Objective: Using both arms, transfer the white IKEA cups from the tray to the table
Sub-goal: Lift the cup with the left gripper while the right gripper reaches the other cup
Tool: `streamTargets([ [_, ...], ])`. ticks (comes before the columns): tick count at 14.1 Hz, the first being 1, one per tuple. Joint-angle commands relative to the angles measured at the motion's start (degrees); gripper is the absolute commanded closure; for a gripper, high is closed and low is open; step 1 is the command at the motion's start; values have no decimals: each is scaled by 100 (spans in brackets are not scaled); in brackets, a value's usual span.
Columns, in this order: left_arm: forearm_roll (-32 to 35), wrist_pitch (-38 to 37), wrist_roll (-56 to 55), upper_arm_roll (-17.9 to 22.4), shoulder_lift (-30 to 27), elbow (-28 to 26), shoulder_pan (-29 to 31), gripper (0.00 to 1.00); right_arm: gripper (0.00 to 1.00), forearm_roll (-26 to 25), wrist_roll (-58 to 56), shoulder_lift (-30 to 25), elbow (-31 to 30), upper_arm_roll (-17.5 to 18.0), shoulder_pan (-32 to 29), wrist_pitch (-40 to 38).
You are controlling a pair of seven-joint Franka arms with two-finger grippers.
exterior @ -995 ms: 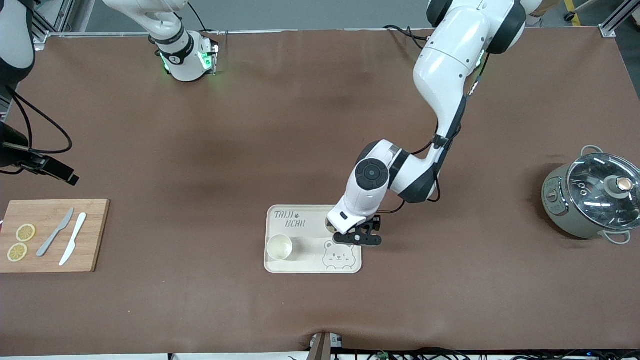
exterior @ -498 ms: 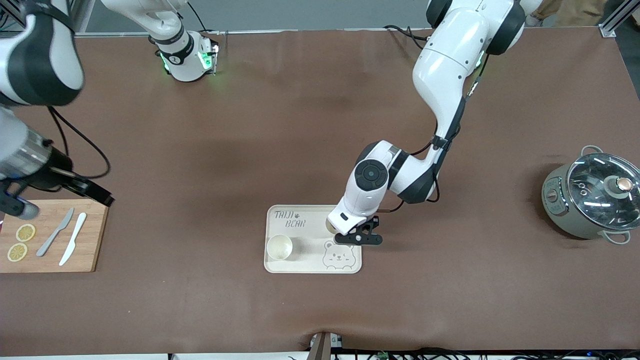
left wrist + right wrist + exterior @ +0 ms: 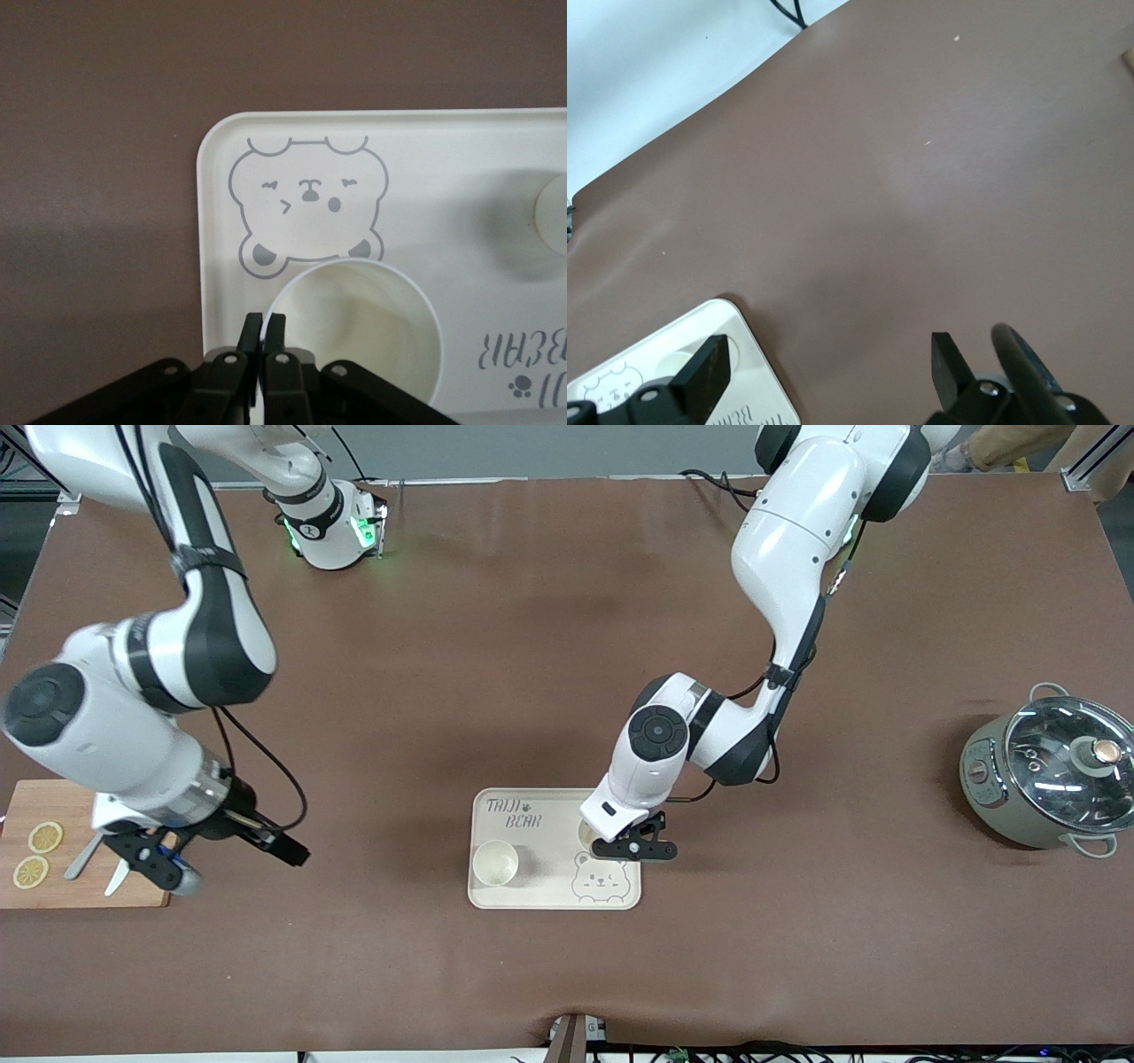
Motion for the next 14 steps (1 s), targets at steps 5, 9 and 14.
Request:
streamTargets([
  [5, 0, -1606, 155, 100, -1237, -608, 184, 100, 0, 10, 978, 920, 344, -41, 630, 825],
  [9, -17, -1239, 1075, 47, -2362, -2074, 719, 100, 0, -166, 1286, 1192, 353, -77, 1008, 833],
  [14, -26, 105, 2368, 30, -3200, -3879, 1475, 100, 0, -816, 2207, 1833, 906, -77, 1334, 816],
])
